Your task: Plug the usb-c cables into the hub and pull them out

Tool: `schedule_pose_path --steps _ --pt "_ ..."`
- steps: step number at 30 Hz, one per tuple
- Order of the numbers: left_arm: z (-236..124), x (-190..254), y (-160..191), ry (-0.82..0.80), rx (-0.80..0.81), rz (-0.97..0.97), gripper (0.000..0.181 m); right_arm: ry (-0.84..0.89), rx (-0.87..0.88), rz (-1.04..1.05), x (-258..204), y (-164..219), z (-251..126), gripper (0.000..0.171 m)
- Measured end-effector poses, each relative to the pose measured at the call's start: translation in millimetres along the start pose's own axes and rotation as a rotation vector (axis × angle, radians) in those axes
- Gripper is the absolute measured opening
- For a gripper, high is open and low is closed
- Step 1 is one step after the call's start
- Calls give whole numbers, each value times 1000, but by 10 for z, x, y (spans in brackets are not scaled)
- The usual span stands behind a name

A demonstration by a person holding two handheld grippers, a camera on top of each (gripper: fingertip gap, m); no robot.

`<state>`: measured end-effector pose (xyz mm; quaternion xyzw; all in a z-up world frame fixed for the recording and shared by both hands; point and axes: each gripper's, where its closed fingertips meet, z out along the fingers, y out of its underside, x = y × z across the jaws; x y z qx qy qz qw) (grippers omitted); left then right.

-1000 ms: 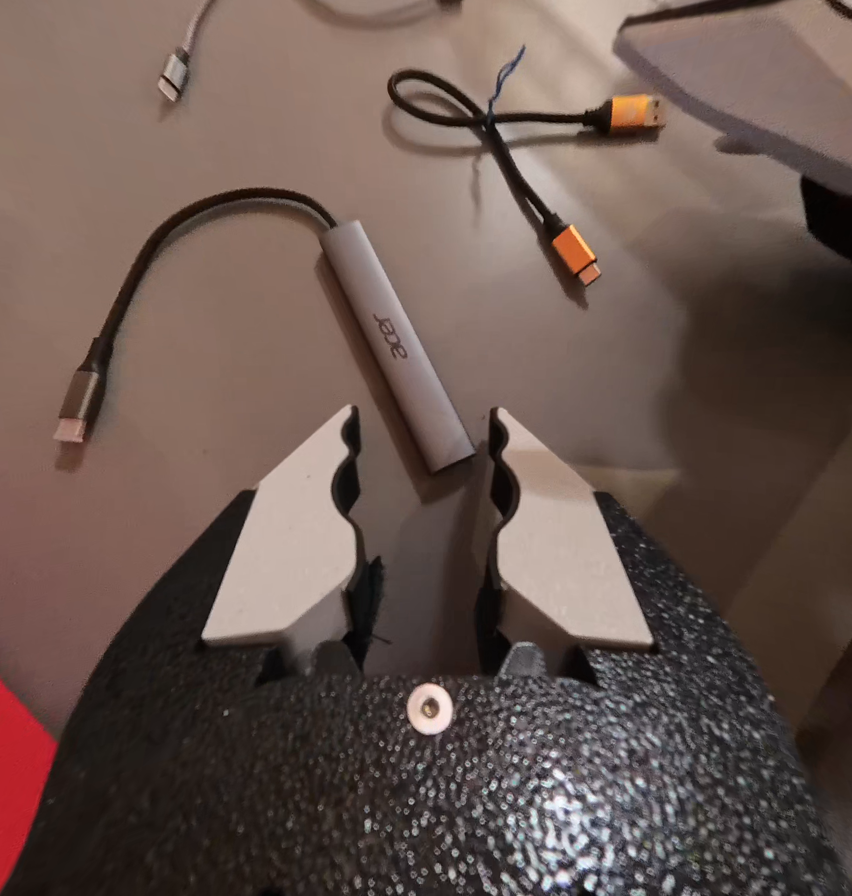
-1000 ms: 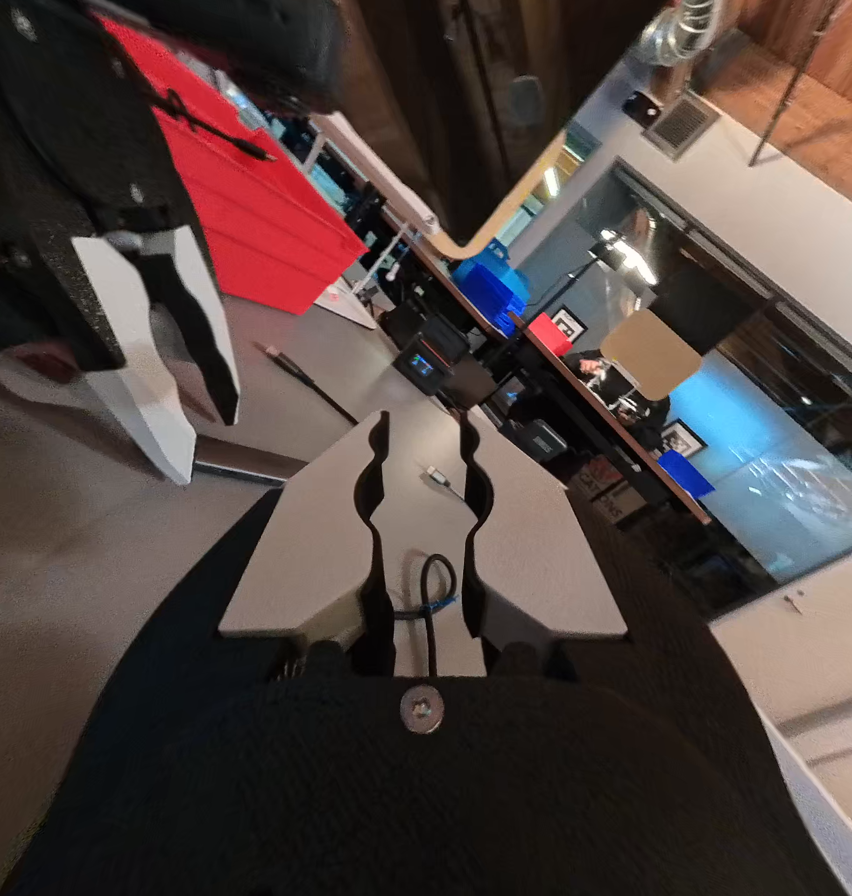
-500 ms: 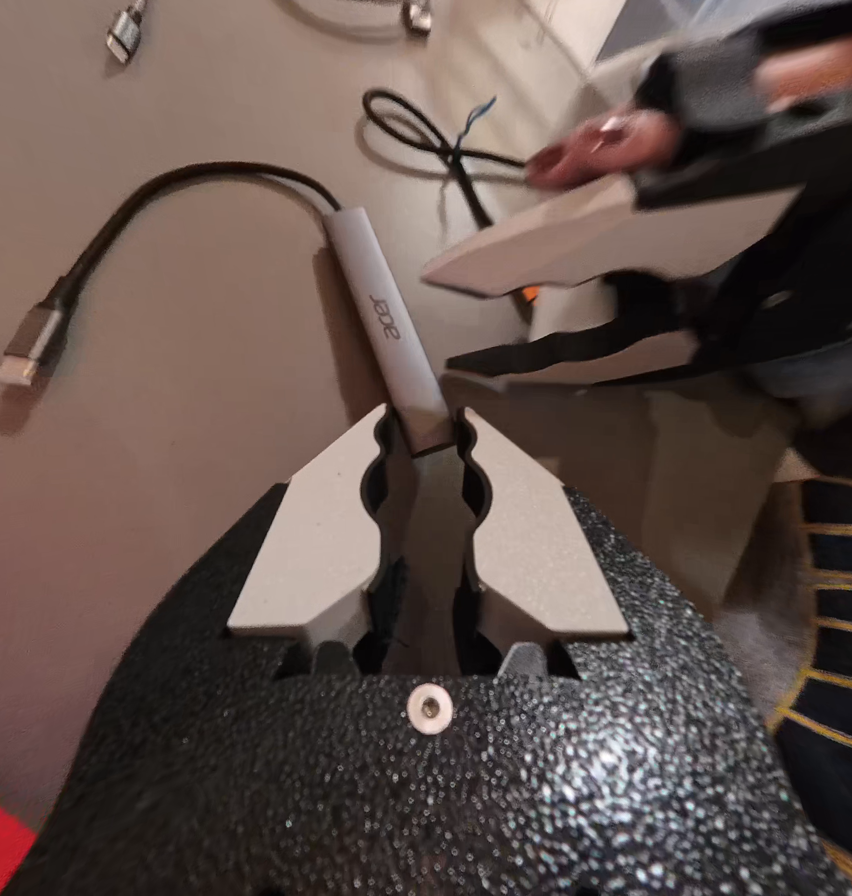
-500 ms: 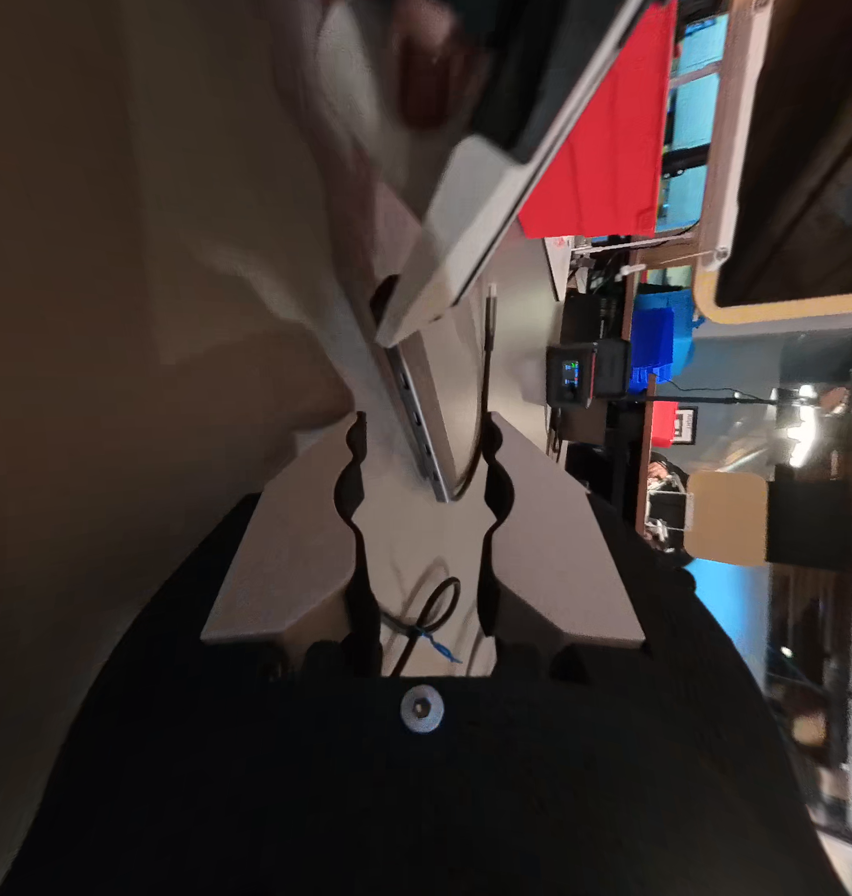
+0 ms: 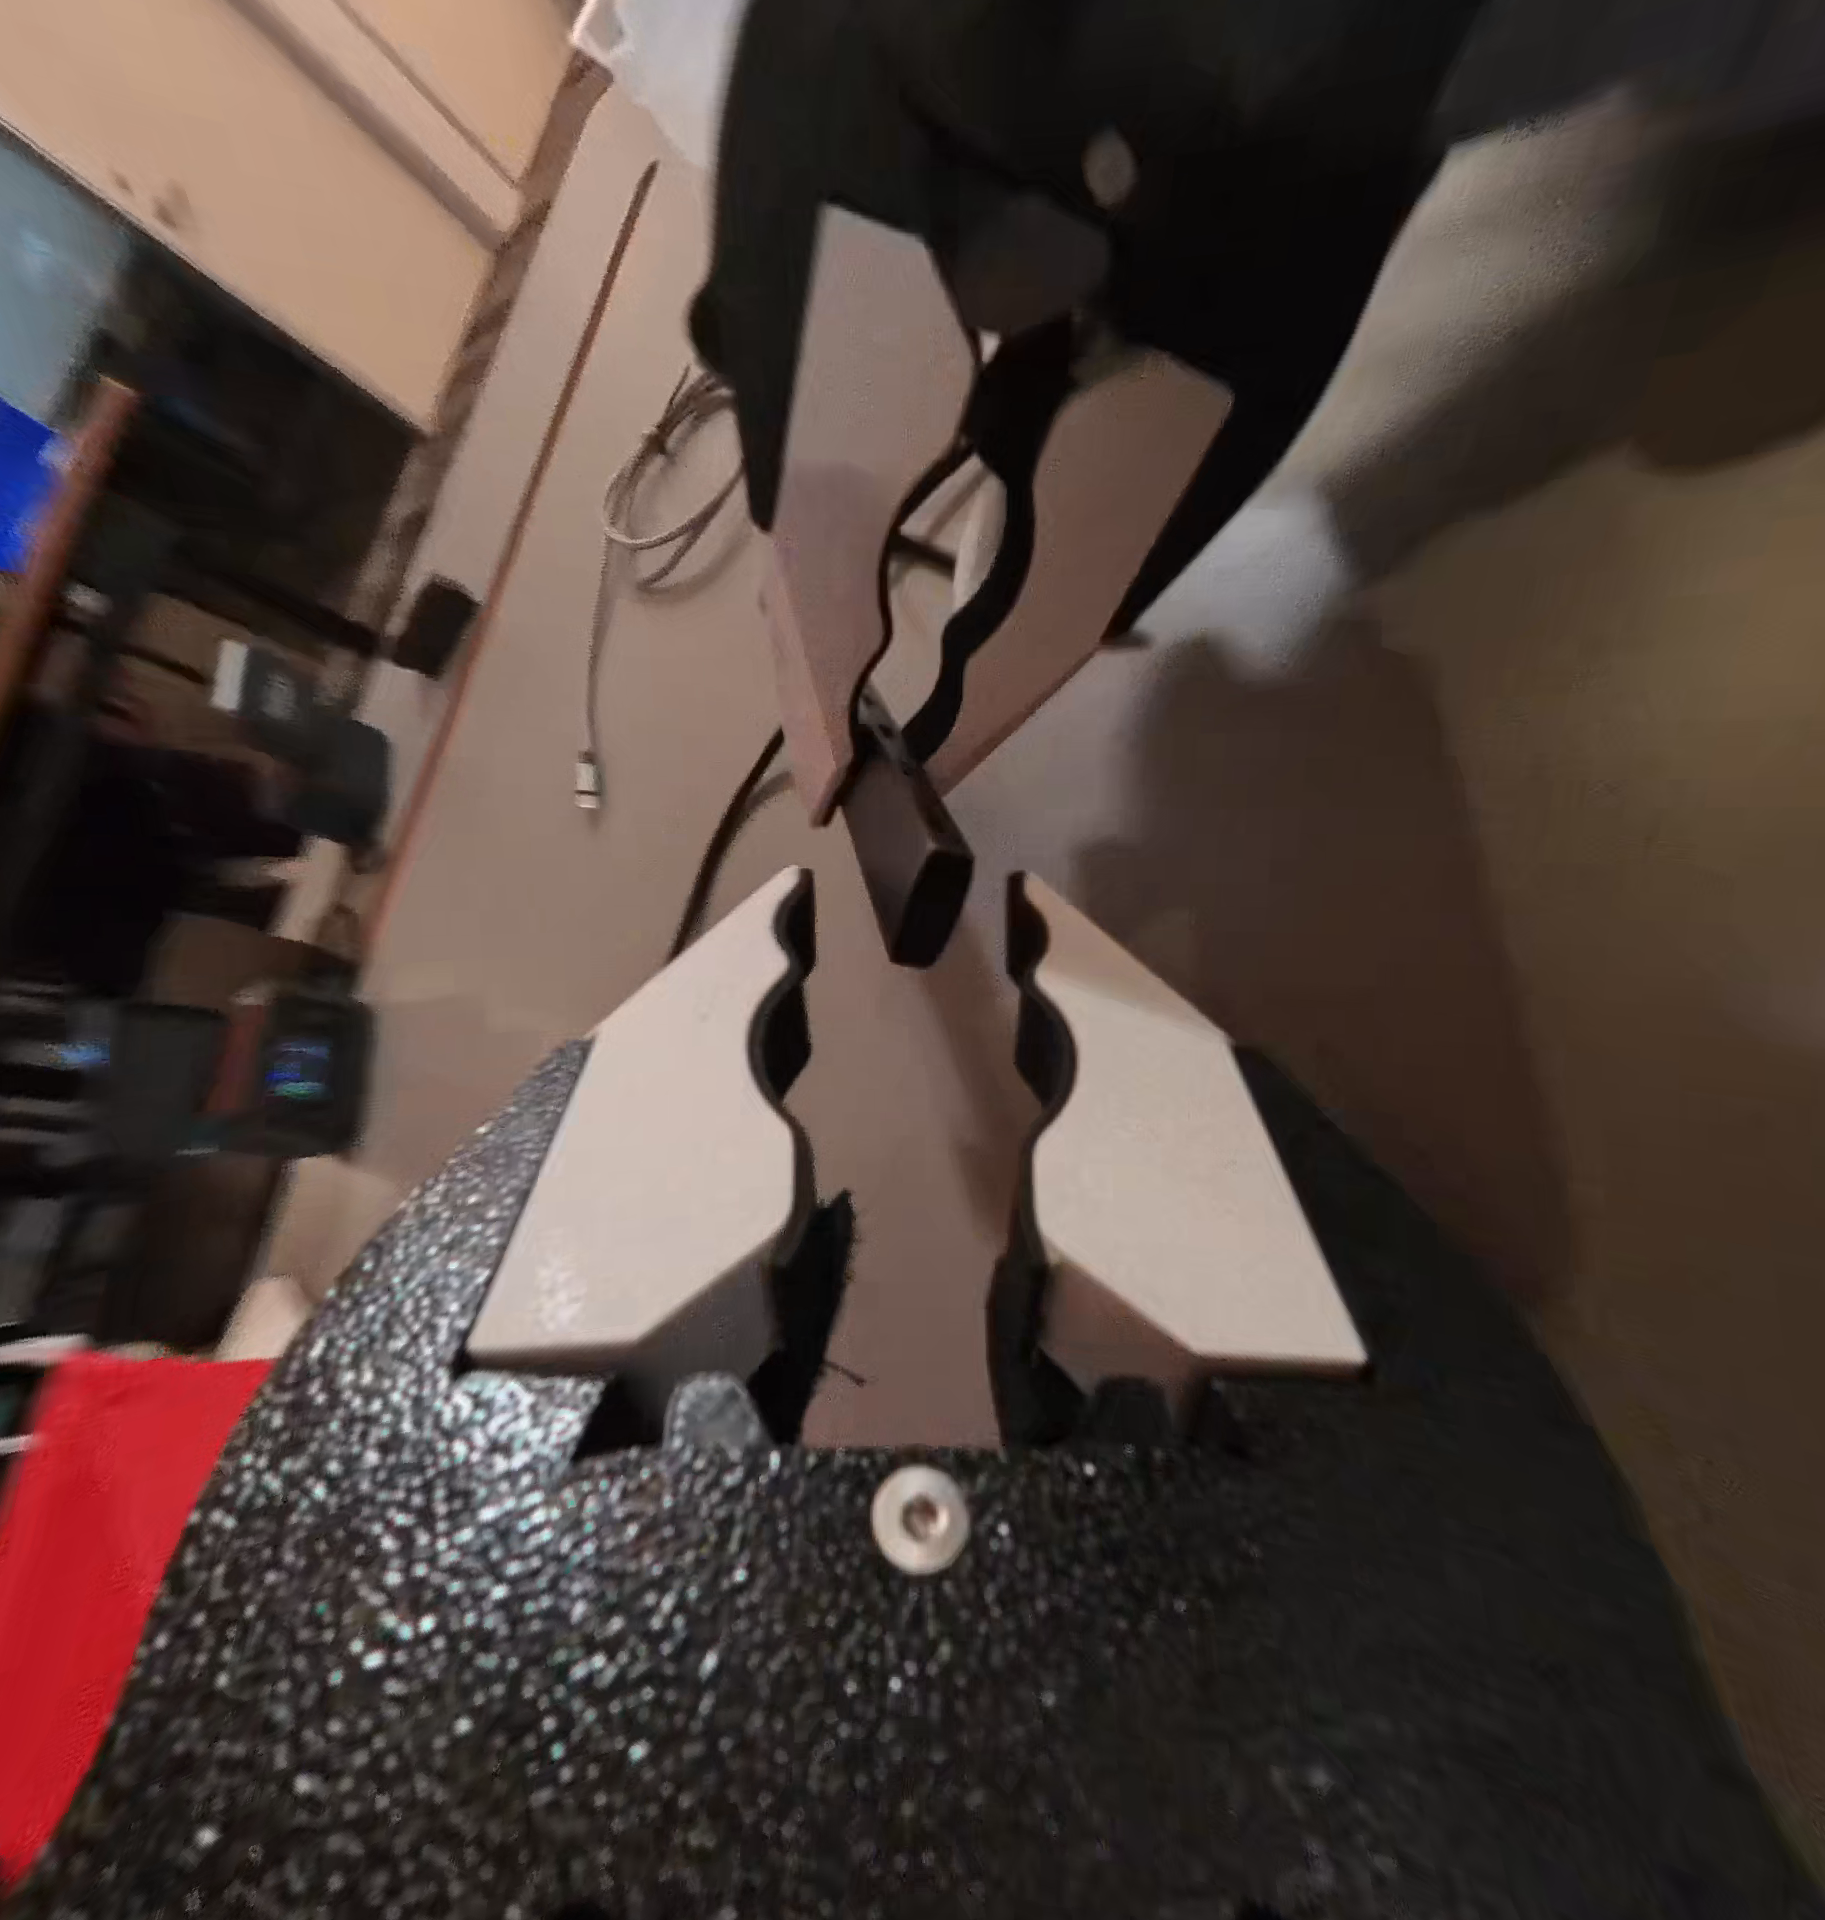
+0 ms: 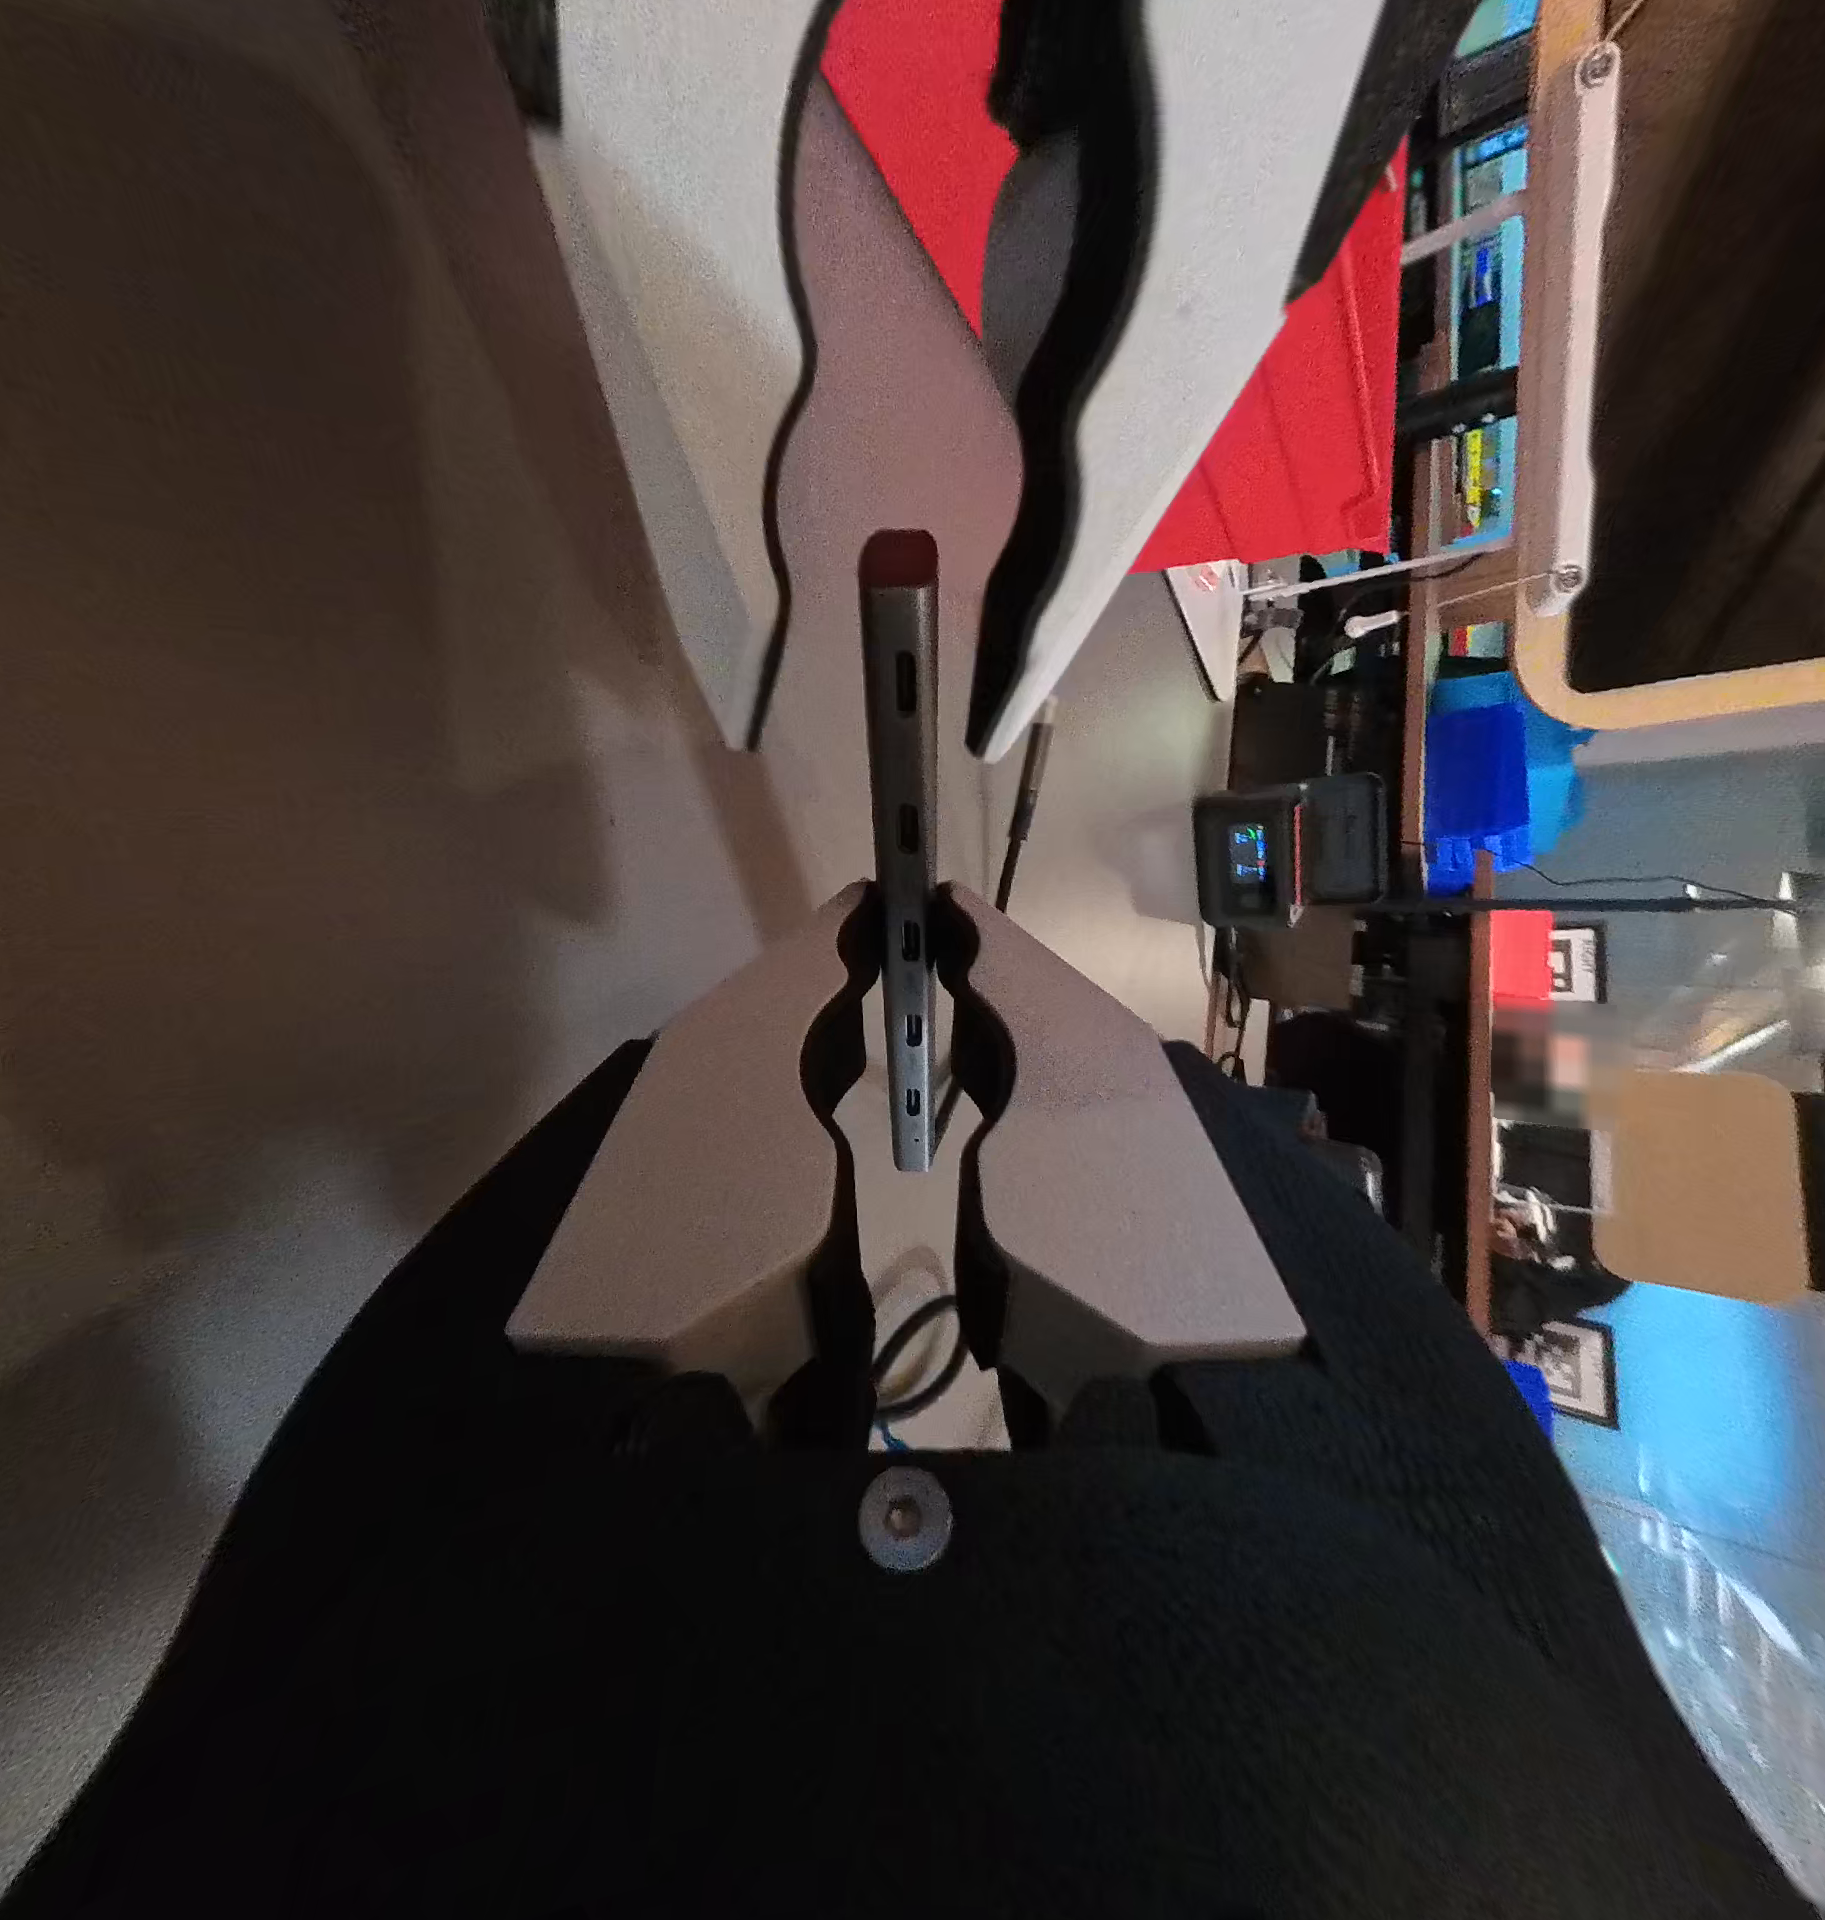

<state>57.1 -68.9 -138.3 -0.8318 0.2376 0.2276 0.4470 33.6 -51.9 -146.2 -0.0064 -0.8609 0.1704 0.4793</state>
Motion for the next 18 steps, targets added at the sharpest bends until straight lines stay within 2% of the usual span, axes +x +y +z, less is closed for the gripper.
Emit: schedule_pose_path --steps 2,4,7,9,10,11,14,16,18 --pt "31 10 0 -74 -31 159 23 -25 10 13 -36 -8 -2 8" --pt "53 0 -2 -132 -52 241 8 -42 12 25 -78 0 4 8" --pt "73 -28 -11 -190 -43 216 8 -49 -27 154 -53 61 -72 12" --pt "100 -44 18 -211 -52 169 8 -99 -119 423 13 213 -266 43" --pt "106 -56 36 -228 -56 158 8 -112 -151 529 55 284 -397 52" --pt "111 -62 52 -239 -57 149 8 -108 -167 580 96 341 -536 53" --pt "99 -92 72 -262 -49 128 7 -117 -192 532 136 410 -853 50" --pt "96 -103 73 -261 -36 112 7 -239 -195 420 14 366 -941 46" --pt "105 -95 93 -251 -31 102 7 -361 -268 312 -76 423 -957 44"
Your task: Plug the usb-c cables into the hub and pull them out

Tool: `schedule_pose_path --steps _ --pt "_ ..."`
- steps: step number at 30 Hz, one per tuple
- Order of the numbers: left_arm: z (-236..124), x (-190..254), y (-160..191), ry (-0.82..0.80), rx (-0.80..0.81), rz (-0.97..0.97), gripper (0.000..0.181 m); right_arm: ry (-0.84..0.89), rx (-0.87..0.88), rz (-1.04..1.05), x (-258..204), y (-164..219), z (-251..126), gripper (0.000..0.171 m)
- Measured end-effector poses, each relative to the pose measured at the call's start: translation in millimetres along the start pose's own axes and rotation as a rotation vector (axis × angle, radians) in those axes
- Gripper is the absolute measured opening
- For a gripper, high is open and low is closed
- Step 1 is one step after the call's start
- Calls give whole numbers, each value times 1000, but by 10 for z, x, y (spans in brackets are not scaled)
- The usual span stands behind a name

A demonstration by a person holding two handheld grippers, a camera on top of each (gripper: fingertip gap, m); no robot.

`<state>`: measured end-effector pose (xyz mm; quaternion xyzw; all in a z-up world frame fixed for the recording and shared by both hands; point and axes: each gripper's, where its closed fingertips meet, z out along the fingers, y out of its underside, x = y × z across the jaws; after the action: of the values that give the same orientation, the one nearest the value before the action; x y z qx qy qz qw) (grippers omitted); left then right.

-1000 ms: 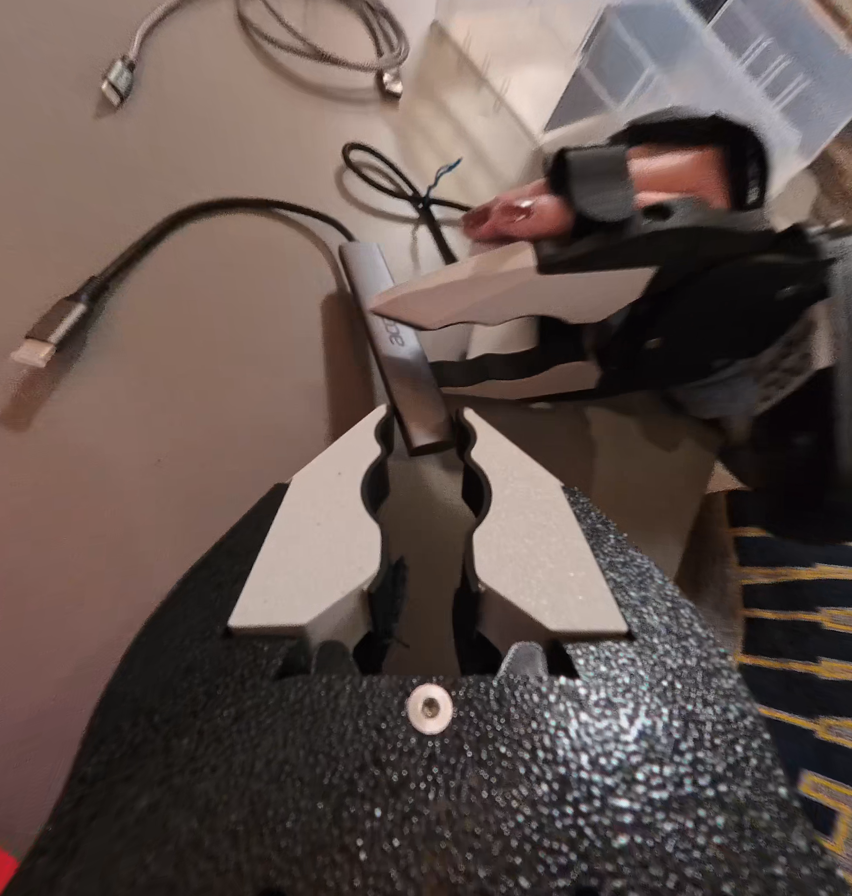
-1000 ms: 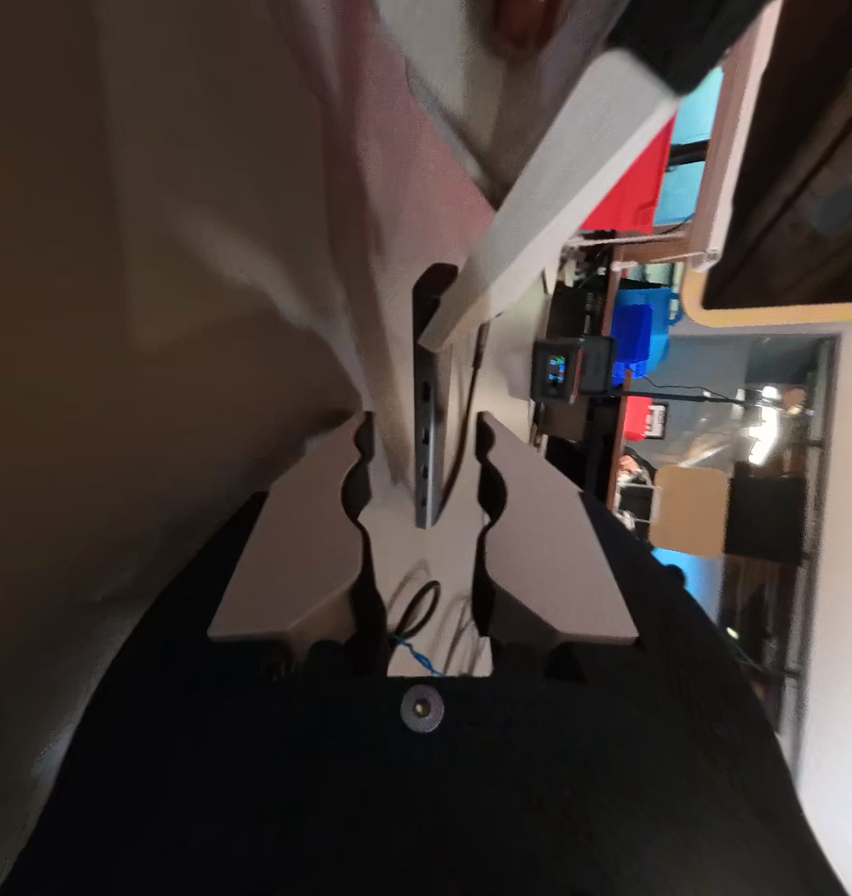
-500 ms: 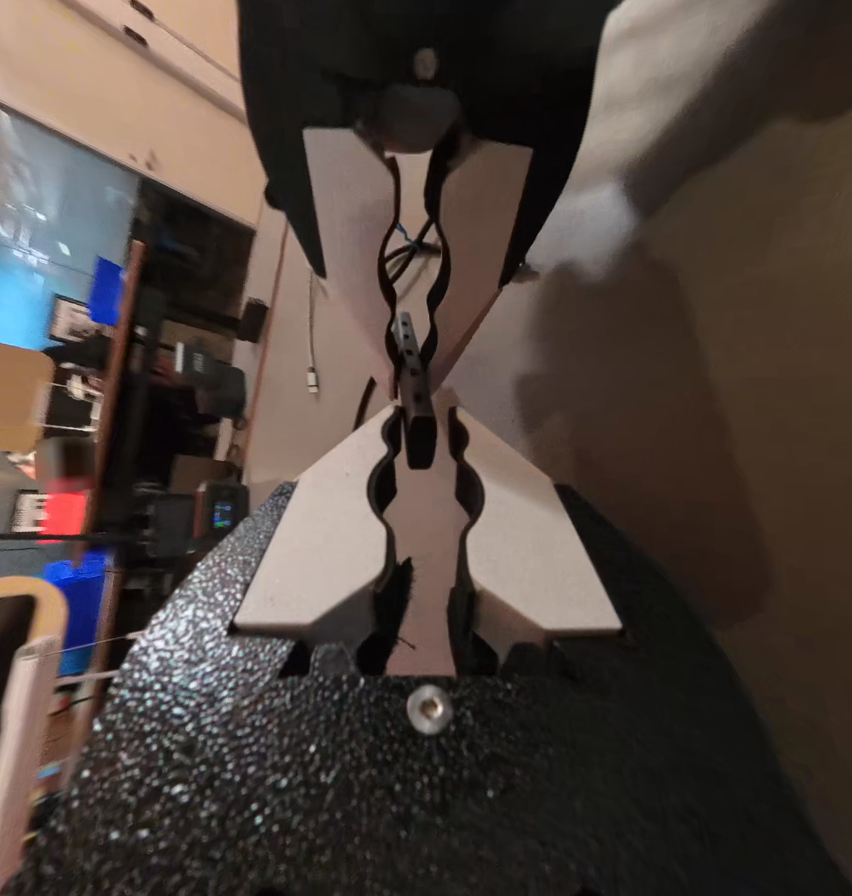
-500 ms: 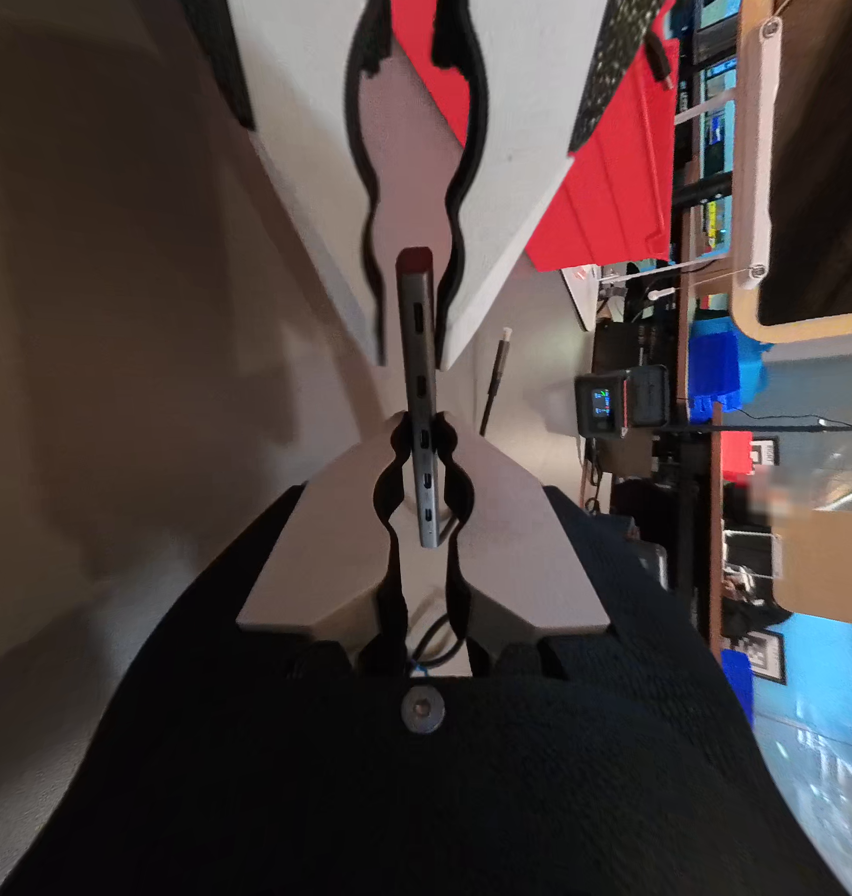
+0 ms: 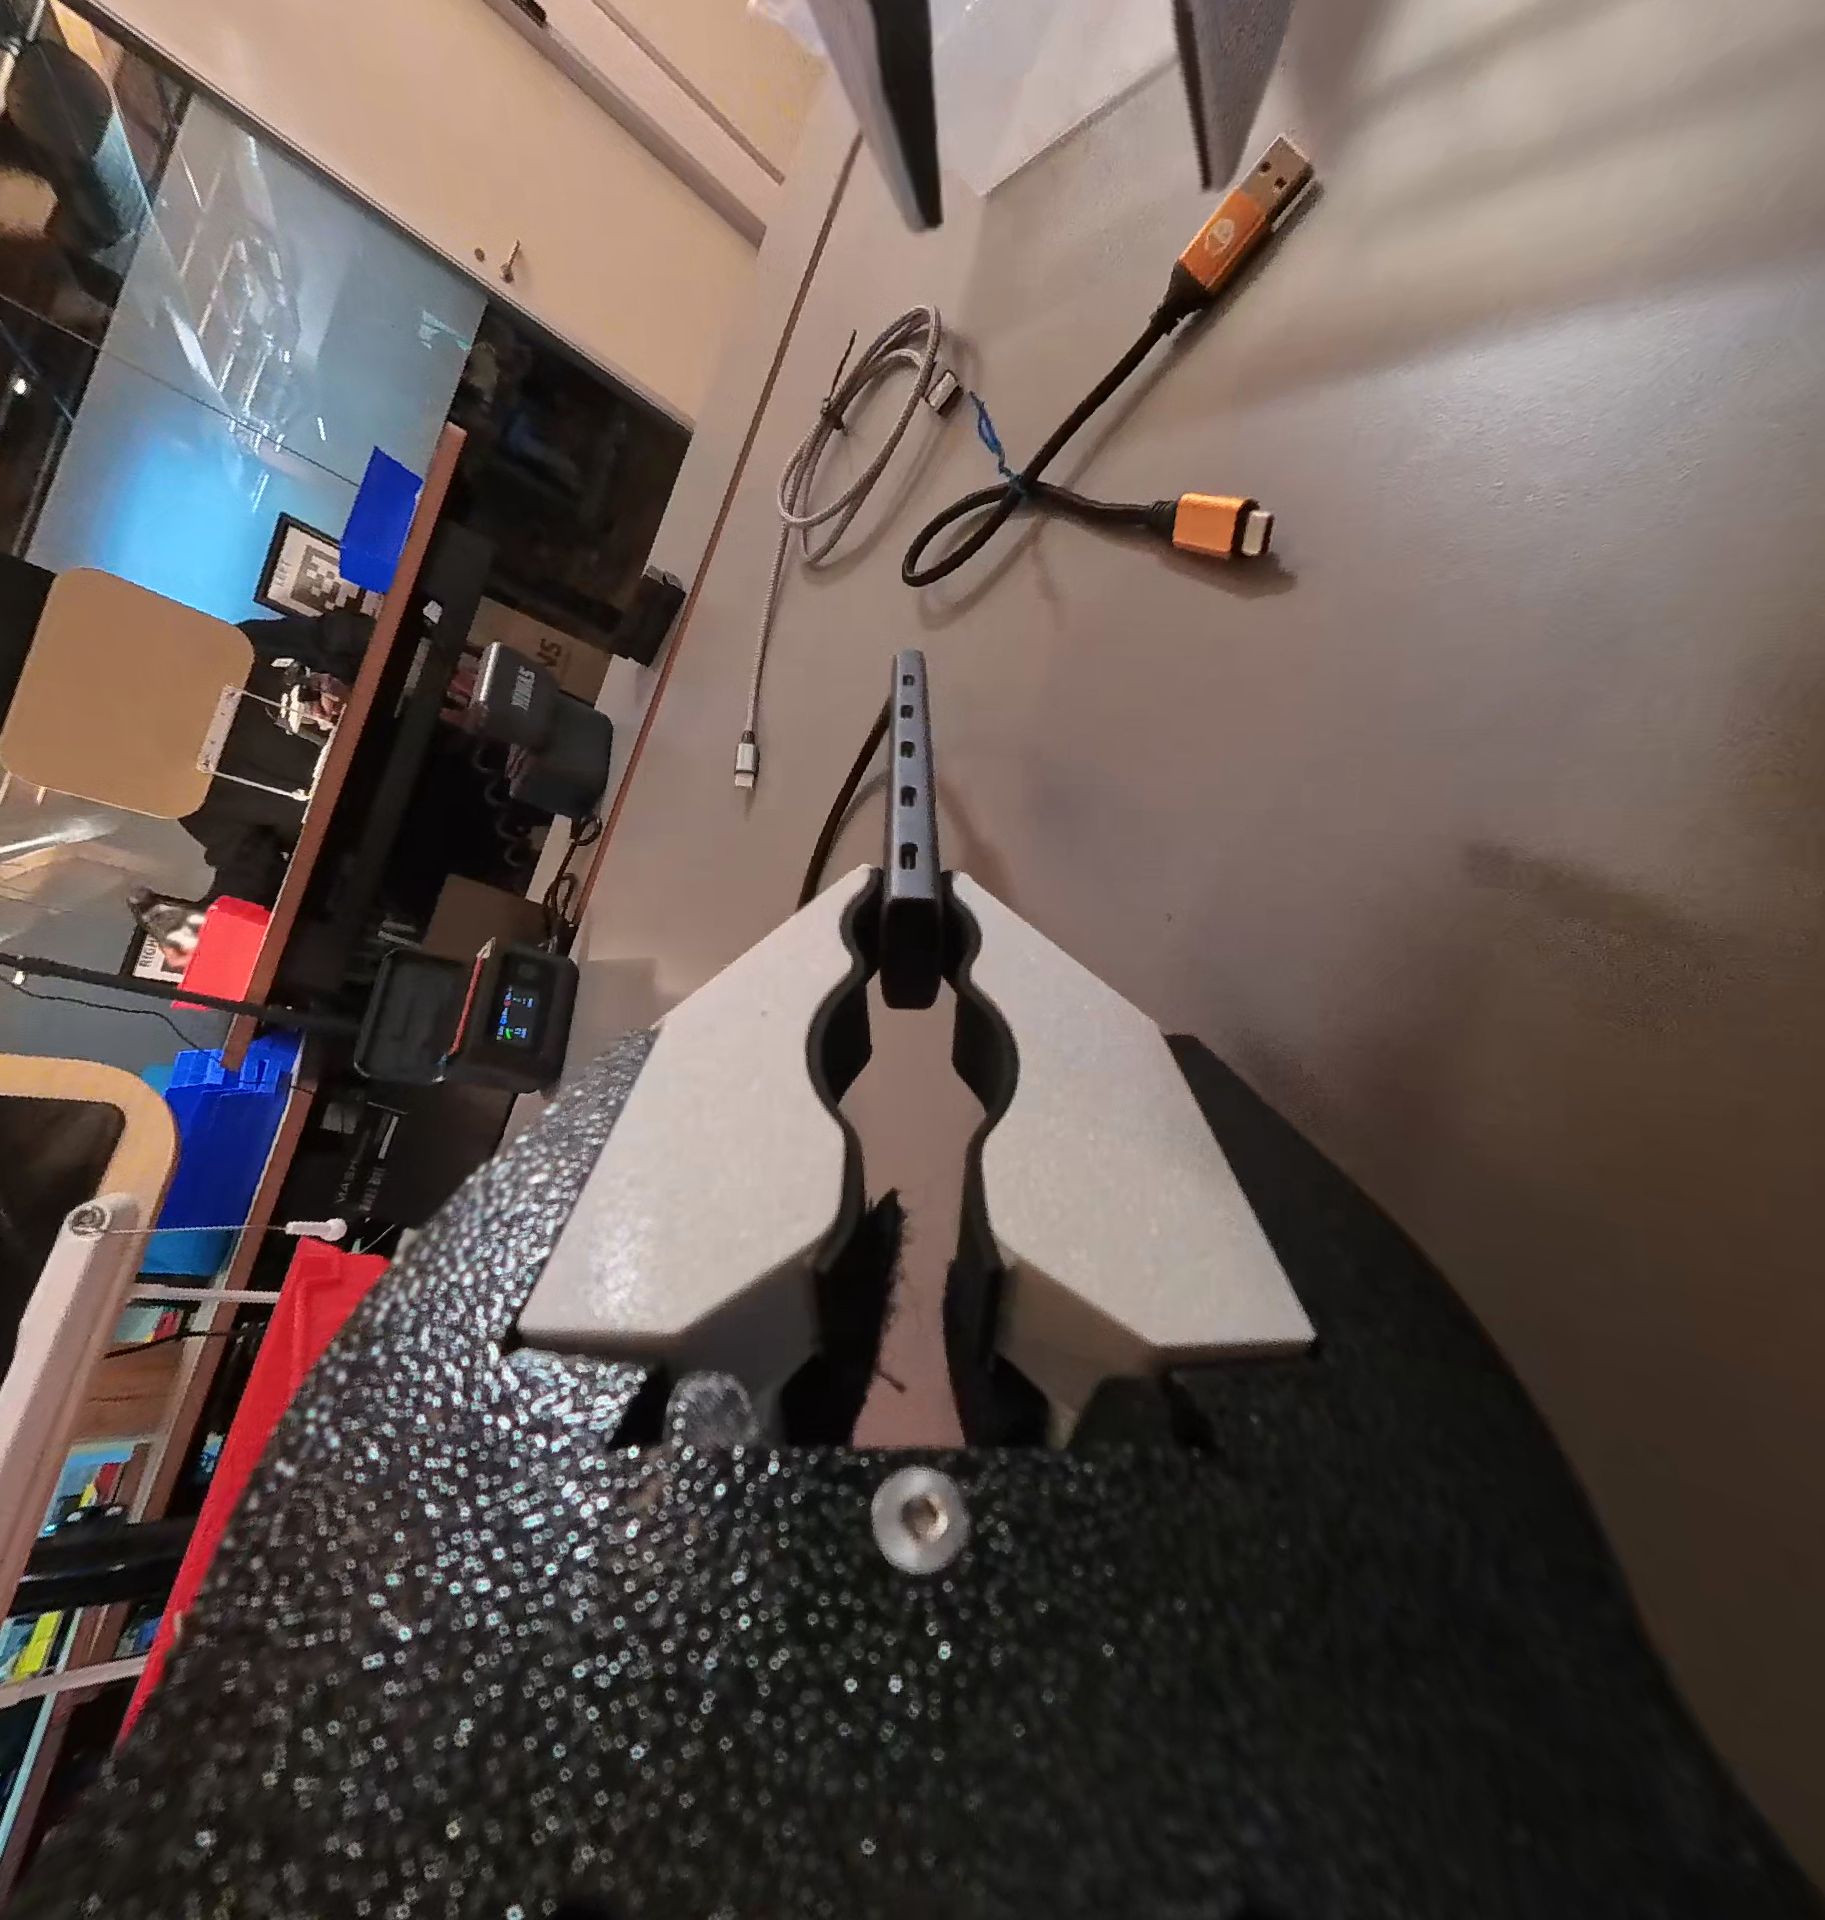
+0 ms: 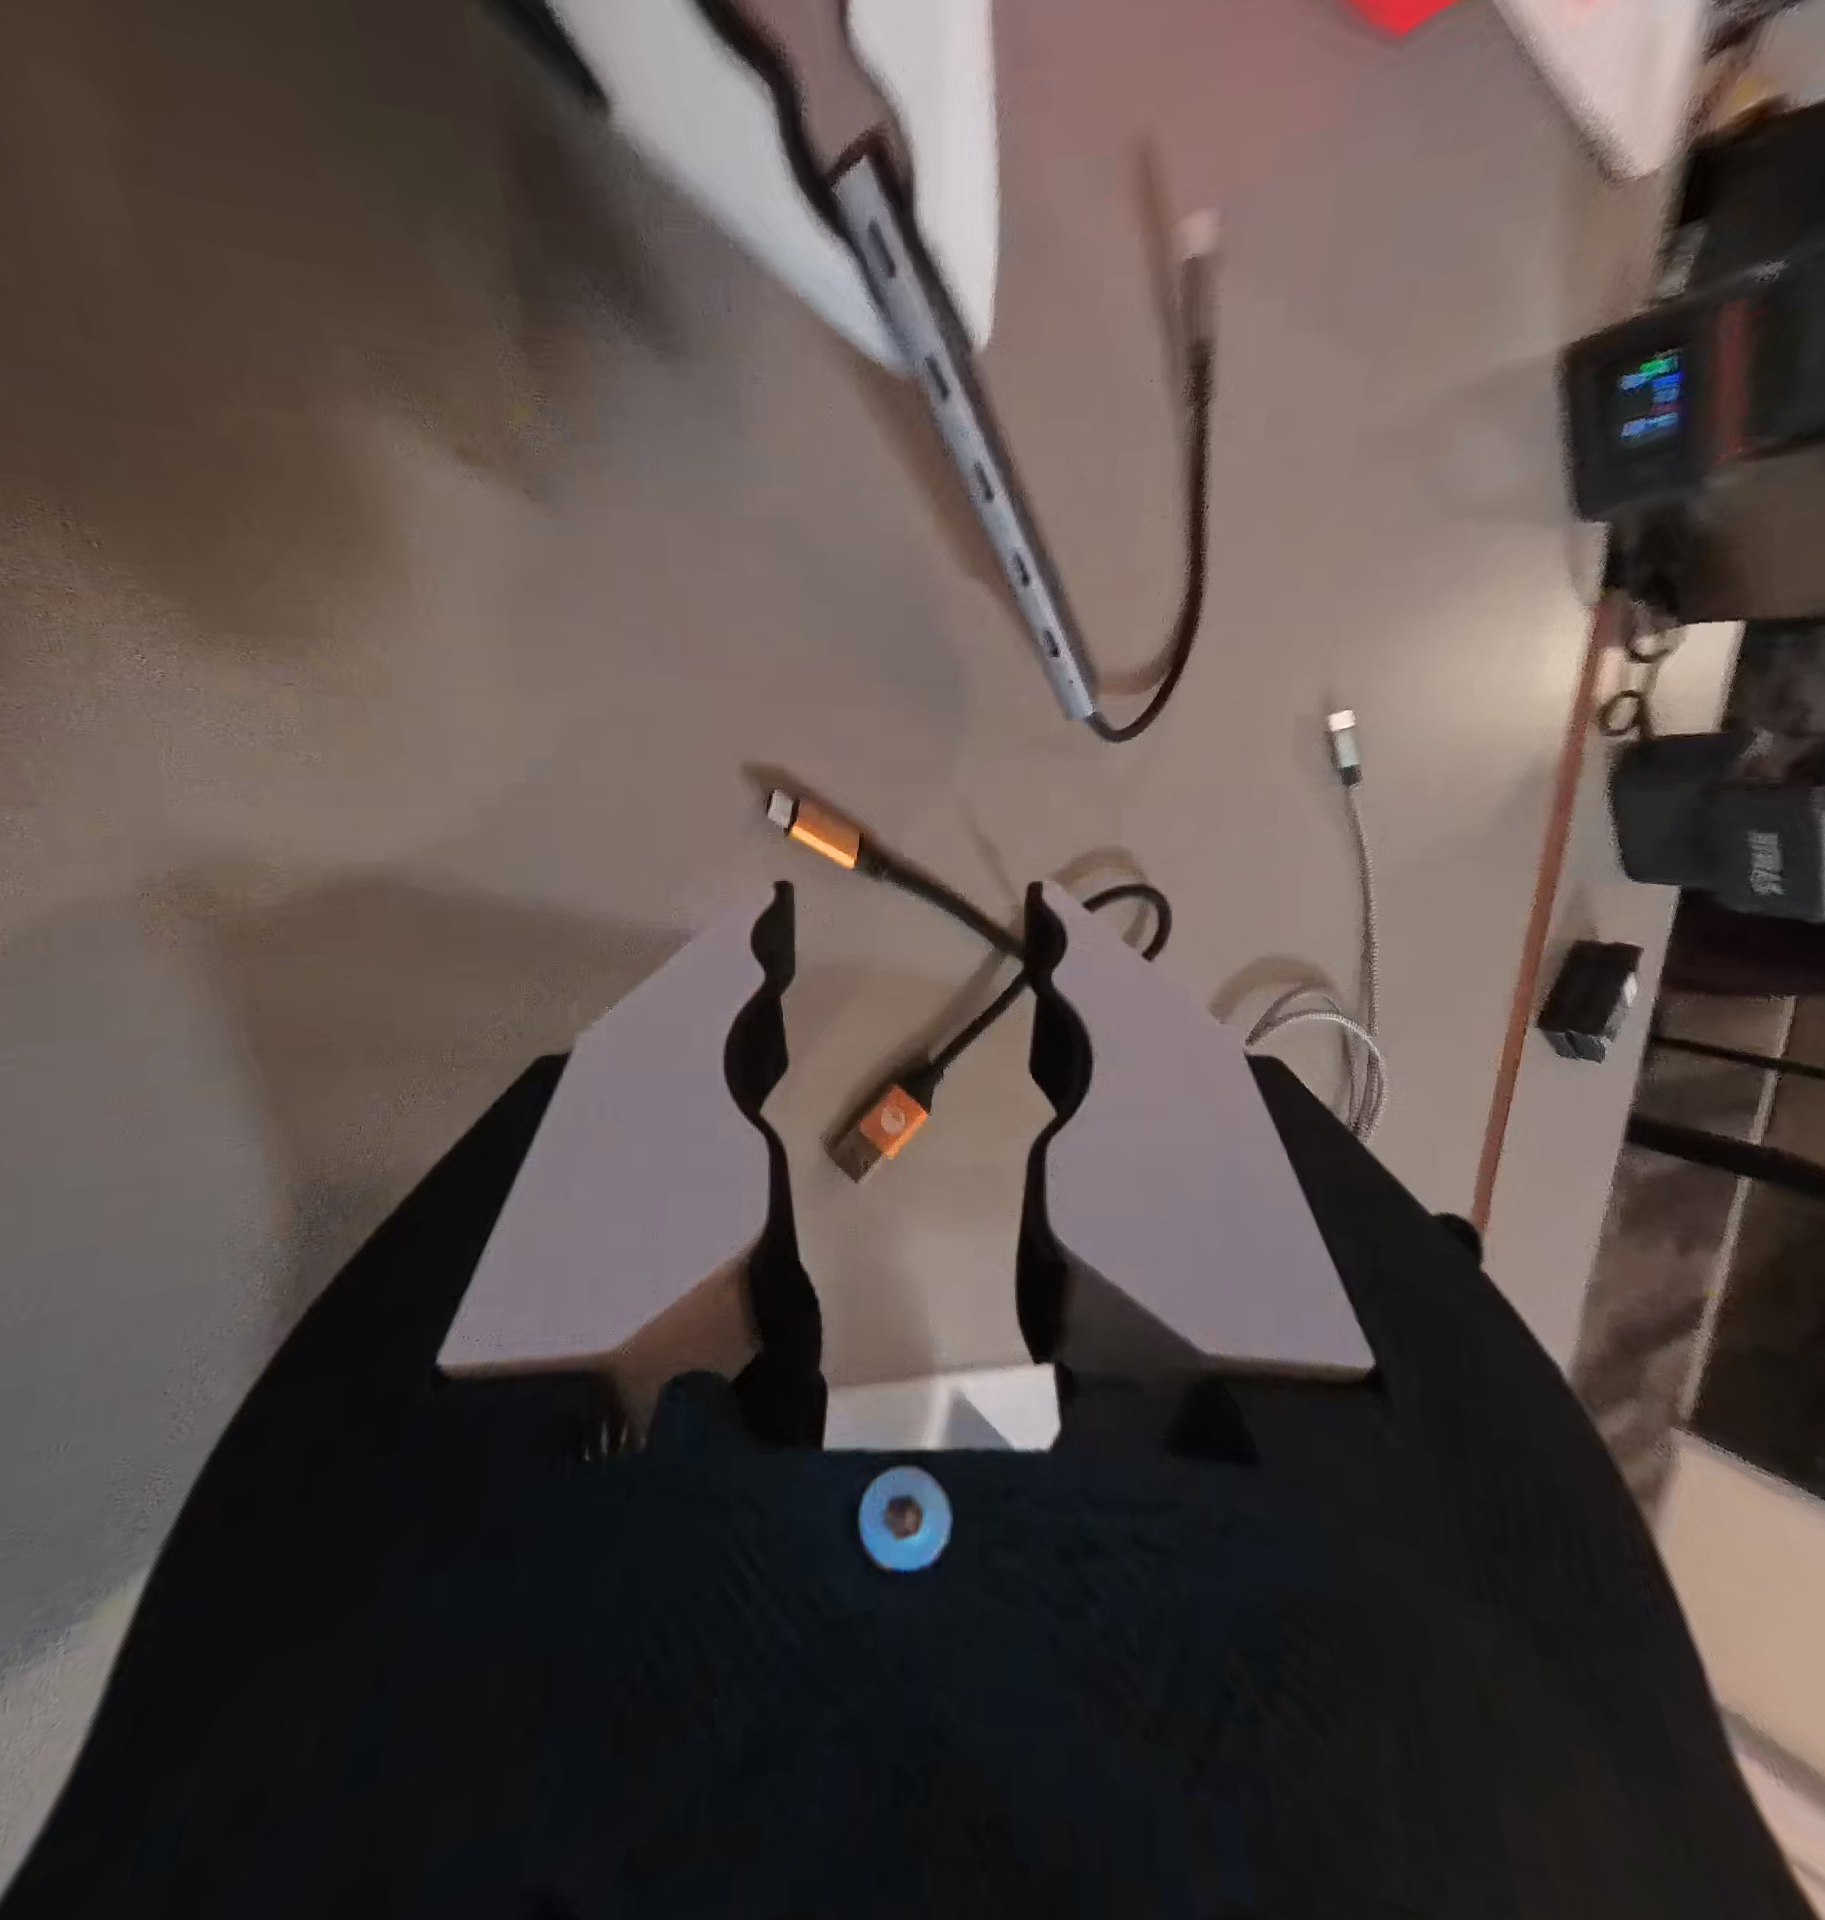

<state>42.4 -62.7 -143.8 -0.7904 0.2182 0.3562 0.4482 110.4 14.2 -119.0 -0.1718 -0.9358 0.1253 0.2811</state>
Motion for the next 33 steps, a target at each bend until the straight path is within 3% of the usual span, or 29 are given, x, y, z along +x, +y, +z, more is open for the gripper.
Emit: schedule_pose_path --steps 5,8,13,18,21,24,27,33 --pt "-29 -18 18 -19 1 5 7 -214 -145 -281 61 158 184 30" --pt "-35 -26 58 -24 -9 6 8 -362 -110 -380 18 267 377 30" --pt "-15 -22 104 -27 -26 23 8 -455 -33 -506 14 298 605 31" --pt "-6 -4 110 -19 -29 38 8 -488 -100 -684 -43 406 686 30" --pt "3 -7 108 -14 -25 22 8 -459 -90 -653 -10 375 714 25" --pt "6 -19 112 -6 -21 -18 8 -402 -103 -604 -26 352 732 7" --pt "7 -30 128 -6 -29 -59 7 -320 -215 -502 -12 382 718 3" --pt "23 -66 243 -24 -95 -96 7 -186 -360 172 -109 265 708 2"
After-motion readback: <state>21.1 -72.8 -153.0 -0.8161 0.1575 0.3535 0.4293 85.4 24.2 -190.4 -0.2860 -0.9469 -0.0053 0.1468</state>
